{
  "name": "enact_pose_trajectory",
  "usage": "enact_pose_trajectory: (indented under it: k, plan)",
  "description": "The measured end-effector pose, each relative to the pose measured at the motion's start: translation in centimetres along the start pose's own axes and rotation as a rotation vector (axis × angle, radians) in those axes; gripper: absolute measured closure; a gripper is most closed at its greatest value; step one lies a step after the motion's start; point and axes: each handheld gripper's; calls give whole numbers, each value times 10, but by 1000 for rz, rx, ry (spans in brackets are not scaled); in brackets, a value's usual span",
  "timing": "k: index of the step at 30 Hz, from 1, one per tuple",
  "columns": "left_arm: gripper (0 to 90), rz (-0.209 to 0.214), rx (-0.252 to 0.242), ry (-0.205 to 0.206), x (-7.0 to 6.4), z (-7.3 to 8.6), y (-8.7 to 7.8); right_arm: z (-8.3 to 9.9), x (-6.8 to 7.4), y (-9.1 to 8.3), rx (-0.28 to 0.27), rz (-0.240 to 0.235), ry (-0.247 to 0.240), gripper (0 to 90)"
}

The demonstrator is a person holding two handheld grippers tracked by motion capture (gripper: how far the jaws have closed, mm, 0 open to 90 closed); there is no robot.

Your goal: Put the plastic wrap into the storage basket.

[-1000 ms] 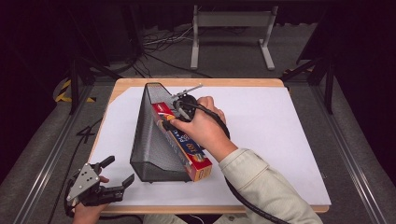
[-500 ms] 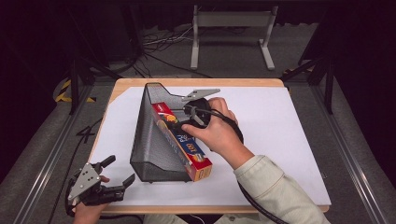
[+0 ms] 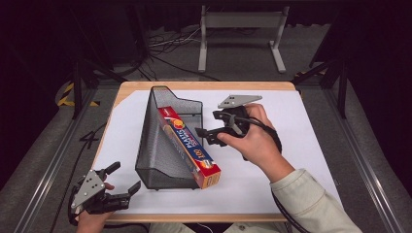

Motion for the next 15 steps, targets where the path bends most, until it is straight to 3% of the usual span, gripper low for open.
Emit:
enact_pose_trajectory:
  k: [15]
  plan:
    - [84,-4,3,5,-1,0,0,34,-27,-68,-42,31,11,184]
Point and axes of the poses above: each handheld gripper's, and its own axes: y roughly forward along the jaws, z roughly out of its underside, x roughly to its left, and after that the axes turned 10 degrees about -z, right-handed
